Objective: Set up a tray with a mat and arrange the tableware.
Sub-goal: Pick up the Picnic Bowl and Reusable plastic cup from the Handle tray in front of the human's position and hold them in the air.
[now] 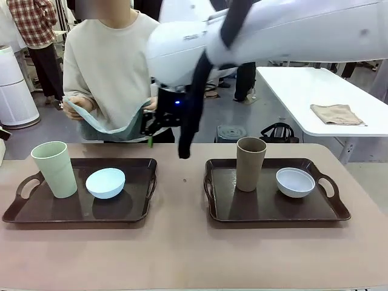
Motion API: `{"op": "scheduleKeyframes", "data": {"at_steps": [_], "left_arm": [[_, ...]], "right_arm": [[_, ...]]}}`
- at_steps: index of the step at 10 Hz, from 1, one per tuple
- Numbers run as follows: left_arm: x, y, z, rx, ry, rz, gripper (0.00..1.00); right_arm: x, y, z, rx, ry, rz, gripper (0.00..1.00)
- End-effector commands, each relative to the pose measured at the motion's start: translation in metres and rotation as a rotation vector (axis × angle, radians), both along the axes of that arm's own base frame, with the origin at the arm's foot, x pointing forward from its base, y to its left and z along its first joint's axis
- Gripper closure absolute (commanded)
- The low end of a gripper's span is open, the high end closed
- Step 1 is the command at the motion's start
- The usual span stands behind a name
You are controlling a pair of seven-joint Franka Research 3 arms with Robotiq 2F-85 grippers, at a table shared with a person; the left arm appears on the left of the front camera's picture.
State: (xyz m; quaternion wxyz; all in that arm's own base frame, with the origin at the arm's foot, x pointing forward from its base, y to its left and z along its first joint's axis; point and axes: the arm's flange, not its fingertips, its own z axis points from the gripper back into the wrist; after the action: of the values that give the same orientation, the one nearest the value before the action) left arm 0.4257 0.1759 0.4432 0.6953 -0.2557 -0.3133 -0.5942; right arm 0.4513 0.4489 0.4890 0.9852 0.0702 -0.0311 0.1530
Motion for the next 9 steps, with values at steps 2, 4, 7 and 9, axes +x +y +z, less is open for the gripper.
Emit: {"op": "scheduleKeyframes", "data": {"at_steps": [2,4,7,9], "left_arm": [[0.020,0.033,-0.002,0.037,-0.016,-0.108,0.00],[0.031,0.035,-0.030,-0.018,-0.068,-0.055,0.00],[0.031,0.030,-0.064,-0.087,-0.076,0.002,0.00],[0.028,0.028,-0.070,-0.095,-0.054,0.024,0.00]], "right_arm": [[0.035,0.059,-0.005,-0.044,0.069,-0.018,0.00],[0.043,0.090,-0.028,-0.081,0.084,-0.039,0.00],[0.040,0.132,-0.051,-0.102,0.090,-0.009,0.00],[0.037,0.140,-0.058,-0.118,0.098,0.013,0.00]]}}
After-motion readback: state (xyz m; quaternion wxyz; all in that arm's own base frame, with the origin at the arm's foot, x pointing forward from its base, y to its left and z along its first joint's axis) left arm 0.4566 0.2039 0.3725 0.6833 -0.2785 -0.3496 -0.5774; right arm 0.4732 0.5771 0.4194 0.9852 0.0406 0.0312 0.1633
